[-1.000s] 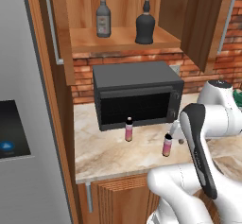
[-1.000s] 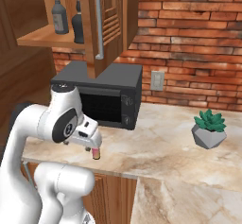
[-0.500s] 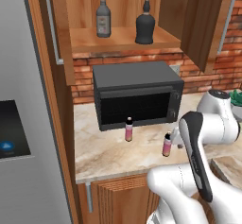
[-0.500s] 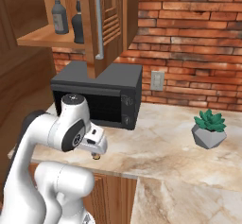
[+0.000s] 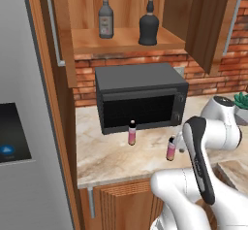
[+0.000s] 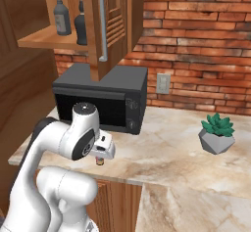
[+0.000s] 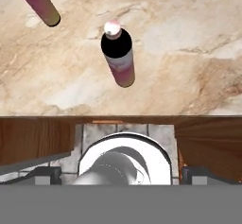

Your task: Sort all alcoholic drinks to one cabinet, and non-alcoholic drinks to the other.

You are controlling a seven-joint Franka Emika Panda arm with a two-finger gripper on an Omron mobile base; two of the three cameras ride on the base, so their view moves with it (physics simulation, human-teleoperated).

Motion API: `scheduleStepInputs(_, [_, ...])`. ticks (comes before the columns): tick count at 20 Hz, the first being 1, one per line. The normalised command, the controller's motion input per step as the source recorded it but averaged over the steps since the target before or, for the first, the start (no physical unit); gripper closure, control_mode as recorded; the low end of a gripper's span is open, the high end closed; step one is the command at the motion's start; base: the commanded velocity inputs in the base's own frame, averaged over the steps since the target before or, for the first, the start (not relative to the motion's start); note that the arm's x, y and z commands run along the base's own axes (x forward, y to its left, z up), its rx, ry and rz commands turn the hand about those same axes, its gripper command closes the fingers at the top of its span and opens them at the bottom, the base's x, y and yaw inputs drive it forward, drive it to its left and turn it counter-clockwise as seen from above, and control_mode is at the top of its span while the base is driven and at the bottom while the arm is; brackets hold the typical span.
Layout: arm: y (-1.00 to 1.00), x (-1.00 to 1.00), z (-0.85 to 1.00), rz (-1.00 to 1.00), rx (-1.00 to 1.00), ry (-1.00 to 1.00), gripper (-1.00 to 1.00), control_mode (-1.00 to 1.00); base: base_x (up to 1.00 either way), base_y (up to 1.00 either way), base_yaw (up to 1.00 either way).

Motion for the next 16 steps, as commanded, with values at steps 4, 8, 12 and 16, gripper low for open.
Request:
scheduleStepInputs(4, [0.32, 0.14, -0.24, 0.02, -0.01, -0.14, -1.00, -1.00, 0.00, 0.00, 0.00])
scheduleStepInputs(8, [0.13, 0.17, -0.24, 0.00, 0.00, -0.11, -1.00, -1.00, 0.00, 0.00, 0.00])
scheduleStepInputs(12, [0.01, 0.12, -0.25, 0.00, -0.01, -0.08, -1.00, -1.00, 0.00, 0.00, 0.00])
scheduleStepInputs(16, [-0.02, 0.14, -0.30, 0.00, 0.00, -0.09, -1.00, -1.00, 0.00, 0.00, 0.00])
